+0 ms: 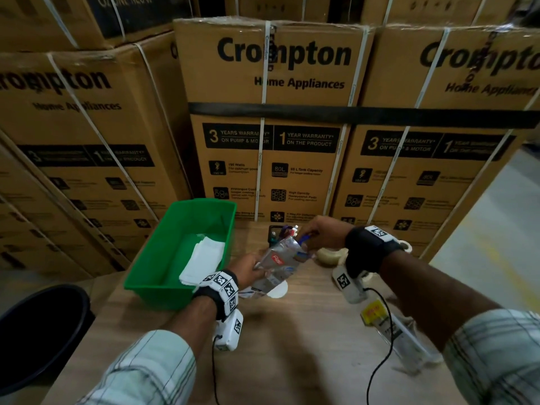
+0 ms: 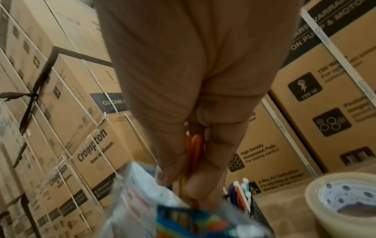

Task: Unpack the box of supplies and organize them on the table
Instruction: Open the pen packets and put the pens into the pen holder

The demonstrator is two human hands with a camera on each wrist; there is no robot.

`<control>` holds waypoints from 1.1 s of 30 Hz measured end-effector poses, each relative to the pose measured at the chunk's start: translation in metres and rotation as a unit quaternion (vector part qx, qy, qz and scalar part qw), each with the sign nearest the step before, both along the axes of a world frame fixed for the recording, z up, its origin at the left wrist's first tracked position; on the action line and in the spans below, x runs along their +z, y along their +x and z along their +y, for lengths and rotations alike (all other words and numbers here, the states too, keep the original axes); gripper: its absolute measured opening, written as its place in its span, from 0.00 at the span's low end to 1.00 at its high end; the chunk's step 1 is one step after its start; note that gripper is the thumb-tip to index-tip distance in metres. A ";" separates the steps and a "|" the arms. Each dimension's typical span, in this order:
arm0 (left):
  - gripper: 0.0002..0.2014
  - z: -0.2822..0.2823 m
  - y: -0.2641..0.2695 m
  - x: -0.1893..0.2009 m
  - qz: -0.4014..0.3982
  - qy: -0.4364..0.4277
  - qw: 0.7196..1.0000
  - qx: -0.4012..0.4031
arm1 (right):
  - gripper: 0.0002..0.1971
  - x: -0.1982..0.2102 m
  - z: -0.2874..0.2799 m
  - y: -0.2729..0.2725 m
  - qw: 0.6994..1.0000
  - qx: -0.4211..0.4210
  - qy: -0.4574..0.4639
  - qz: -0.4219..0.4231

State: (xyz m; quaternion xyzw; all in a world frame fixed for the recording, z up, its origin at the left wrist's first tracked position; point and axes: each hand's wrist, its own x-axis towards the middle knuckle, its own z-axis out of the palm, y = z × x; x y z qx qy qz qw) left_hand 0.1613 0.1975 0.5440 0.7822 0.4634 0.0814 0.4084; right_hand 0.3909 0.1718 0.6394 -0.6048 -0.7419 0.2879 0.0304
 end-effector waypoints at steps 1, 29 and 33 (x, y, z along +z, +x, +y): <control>0.08 0.001 -0.002 -0.004 -0.009 -0.007 1.000 0.003 | 0.10 0.003 0.000 0.003 1.000 -0.008 -0.003 0.010; 0.07 0.021 -0.009 -0.038 -0.009 -0.042 0.997 0.056 | 0.06 -0.004 0.083 0.007 0.954 -0.243 0.161 0.063; 0.09 0.024 -0.015 -0.039 -0.019 -0.054 0.996 0.072 | 0.07 -0.034 0.104 -0.002 0.964 -0.213 0.156 0.016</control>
